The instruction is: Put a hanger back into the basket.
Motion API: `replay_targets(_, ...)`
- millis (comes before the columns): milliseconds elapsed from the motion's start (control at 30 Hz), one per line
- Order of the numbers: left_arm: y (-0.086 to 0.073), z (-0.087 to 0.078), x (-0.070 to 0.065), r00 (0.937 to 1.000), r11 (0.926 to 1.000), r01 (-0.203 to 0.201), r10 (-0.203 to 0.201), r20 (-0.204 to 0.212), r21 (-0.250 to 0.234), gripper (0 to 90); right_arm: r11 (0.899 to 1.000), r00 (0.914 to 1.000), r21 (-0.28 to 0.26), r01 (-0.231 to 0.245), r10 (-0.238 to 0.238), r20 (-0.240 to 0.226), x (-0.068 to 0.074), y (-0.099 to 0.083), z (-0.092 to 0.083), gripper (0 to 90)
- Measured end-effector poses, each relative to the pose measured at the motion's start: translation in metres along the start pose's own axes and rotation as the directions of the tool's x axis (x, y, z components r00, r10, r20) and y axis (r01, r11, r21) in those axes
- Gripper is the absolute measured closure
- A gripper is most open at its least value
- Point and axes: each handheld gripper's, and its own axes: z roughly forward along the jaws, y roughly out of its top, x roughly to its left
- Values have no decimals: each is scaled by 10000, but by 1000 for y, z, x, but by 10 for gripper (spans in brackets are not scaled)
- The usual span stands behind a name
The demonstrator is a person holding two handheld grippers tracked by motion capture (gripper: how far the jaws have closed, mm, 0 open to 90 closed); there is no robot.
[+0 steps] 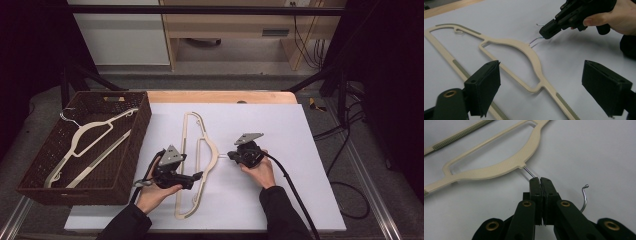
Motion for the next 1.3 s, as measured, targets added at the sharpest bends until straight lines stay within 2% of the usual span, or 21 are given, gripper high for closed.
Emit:
replay_targets(200,7,23,-3,10000,9988,-48,51,-44,492,252,9999,9999,18,136,-136,15,4,6,-6,891)
replay_targets(367,8,41,0,9998,9954,-6,24,-181,956,310,9999,10000,-102,14,-14,-20,5,9,-10,891)
replay_targets(467,6,49,2,9998,9935,70,-50,-180,1132,354,9999,10000,-154,47,-48,-51,6,10,-14,891)
replay_targets(533,5,54,2,9999,9916,30,-16,-113,1295,384,9998,10000,-211,-15,15,-23,7,11,-15,891)
replay_targets(600,5,58,1,9999,9886,-102,107,-28,1500,410,9996,9999,-231,151,-150,20,7,12,-16,891)
replay_targets(733,5,65,-2,9998,9865,-212,201,81,1623,517,9996,9999,-251,150,-149,69,9,14,-17,891)
replay_targets(900,4,70,-3,9998,9816,-210,220,-29,1900,602,9995,9998,-267,193,-191,91,10,15,-19,892)
replay_targets(1133,2,78,-2,10000,9725,3,2,-23,2328,673,9991,9997,-352,221,-217,123,11,16,-20,891)
replay_targets(1300,4,77,-6,9995,9724,103,-32,-309,2329,710,9987,9994,-379,338,-334,102,12,18,-22,891)
